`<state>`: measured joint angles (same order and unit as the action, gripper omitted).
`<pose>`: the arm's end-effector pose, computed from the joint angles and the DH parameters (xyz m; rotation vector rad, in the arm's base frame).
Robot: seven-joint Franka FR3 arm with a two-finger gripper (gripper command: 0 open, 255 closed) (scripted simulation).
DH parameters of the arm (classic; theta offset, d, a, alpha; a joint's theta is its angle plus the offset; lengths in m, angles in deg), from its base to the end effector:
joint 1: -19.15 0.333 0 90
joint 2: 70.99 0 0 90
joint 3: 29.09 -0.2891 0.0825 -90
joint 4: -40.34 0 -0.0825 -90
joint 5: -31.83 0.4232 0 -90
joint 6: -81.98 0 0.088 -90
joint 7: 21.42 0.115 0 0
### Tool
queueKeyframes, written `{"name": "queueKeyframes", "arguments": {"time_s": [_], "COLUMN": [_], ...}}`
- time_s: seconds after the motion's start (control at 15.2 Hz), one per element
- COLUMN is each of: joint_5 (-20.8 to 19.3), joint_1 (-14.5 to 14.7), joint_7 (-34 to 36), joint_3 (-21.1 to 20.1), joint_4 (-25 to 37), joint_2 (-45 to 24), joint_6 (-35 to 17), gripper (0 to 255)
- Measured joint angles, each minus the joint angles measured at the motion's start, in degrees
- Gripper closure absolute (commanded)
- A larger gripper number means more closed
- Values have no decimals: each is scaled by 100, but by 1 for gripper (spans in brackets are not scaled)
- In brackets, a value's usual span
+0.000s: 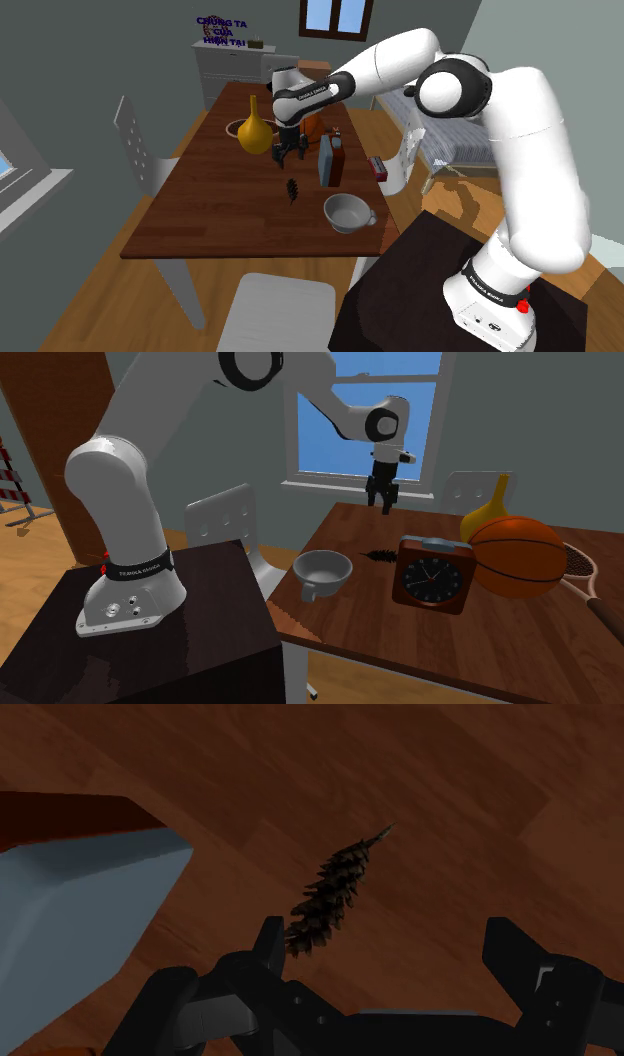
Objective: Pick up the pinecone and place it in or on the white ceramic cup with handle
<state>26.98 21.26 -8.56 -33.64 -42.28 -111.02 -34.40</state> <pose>0.7217 0.0711 0.2197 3.0954 -0.1275 -0.1576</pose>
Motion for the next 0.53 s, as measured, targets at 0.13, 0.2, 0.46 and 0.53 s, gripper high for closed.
{"name": "queueKeyframes", "arguments": {"time_s": [0.13,0.2,0.46,0.53], "joint_5": [-21,-25,-37,-39], "joint_1": [38,53,69,64], "joint_7": [-7,-8,2,-4], "joint_3": [20,26,35,38], "joint_4": [662,896,1036,1036], "joint_2": [-566,-743,-983,-1022], "joint_6": [137,211,121,82], "gripper": [0,0,0,0]}}
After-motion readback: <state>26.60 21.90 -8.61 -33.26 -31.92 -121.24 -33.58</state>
